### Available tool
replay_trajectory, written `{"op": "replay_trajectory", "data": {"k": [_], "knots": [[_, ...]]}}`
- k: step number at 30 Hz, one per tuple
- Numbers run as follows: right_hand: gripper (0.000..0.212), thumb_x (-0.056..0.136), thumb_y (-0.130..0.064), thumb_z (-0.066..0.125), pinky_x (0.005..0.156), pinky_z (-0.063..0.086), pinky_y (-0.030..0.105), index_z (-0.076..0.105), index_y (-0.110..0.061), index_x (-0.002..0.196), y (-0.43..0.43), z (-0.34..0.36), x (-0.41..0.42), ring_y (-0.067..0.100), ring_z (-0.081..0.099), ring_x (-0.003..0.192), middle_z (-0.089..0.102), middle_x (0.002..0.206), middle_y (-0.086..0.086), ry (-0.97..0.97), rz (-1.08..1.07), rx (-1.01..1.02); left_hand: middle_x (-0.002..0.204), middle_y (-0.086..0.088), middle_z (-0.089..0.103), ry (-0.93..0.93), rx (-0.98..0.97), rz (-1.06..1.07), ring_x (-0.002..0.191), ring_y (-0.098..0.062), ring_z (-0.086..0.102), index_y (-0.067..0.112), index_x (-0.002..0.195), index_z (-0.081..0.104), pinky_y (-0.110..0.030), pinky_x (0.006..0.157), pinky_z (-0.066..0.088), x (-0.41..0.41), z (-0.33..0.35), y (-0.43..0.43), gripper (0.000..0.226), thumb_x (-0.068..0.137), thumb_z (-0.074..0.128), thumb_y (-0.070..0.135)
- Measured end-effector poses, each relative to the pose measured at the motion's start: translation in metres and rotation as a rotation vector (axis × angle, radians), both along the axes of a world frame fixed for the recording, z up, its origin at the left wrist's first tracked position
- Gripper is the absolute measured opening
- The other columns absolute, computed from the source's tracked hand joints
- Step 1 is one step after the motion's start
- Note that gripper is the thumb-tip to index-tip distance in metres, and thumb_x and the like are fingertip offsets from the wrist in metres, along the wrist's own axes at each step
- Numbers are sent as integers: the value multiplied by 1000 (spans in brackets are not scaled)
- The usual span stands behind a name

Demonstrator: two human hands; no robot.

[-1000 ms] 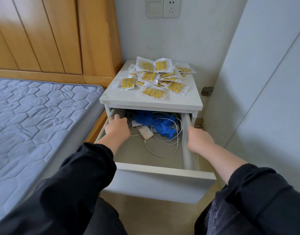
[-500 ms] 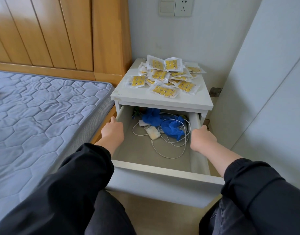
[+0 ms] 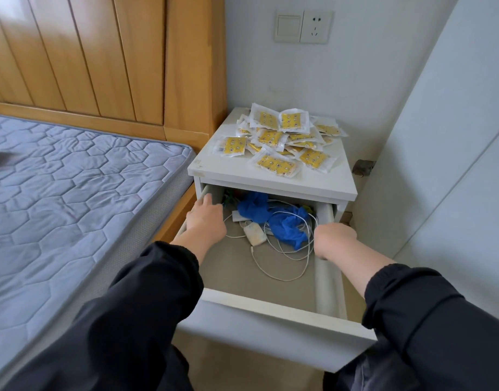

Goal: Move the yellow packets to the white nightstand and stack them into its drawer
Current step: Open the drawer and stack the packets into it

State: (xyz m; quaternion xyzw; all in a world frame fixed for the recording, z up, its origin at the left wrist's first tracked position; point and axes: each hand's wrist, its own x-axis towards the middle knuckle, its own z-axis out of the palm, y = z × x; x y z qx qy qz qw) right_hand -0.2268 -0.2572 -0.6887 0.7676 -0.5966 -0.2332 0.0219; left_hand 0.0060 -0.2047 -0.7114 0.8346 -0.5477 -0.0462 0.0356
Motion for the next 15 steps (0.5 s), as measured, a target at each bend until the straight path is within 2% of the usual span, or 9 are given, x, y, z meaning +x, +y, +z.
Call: {"op": "replay_trajectory", "data": {"k": [3, 6, 9, 12, 15], "knots": [[30, 86, -4, 48, 73, 49, 25, 60, -14, 112, -9, 3, 6, 20, 57, 90, 48, 79, -1, 12, 32, -53, 144, -8, 34, 33, -103, -69, 128, -27, 36, 17, 131, 54, -38, 96, 46, -18, 12, -12, 41, 90, 51, 14], [19, 86, -6, 54, 67, 44, 26, 59, -16, 101, -18, 12, 12, 20, 54, 86, 48, 81, -2, -58, 94, -129, 137, -3, 43, 82, -212, -135, 122, -22, 41, 17, 130, 55, -35, 93, 46, -28, 22, -24, 39, 92, 46, 12], [4, 90, -14, 55, 62, 42, 27, 57, -15, 92, -26, 25, 16, 20, 54, 77, 49, 74, -1, -263, 184, -264, 140, -1, 43, 126, -312, -169, 126, -20, 38, 16, 131, 53, -33, 97, 43, -30, 34, -34, 43, 90, 44, 5], [9, 94, -20, 47, 57, 38, 29, 49, -13, 90, -40, 35, 18, 22, 53, 73, 50, 77, 0, -462, 292, -399, 143, -1, 40, 131, -360, -224, 130, -19, 33, 15, 133, 51, -33, 104, 37, -26, 44, -47, 45, 90, 43, 3], [9, 93, -17, 43, 56, 35, 31, 41, -14, 85, -58, 40, 20, 21, 47, 72, 47, 78, 0, -605, 323, -465, 143, -2, 40, 141, -353, -256, 131, -20, 33, 16, 135, 49, -33, 107, 35, -23, 48, -62, 44, 92, 44, 6]]}}
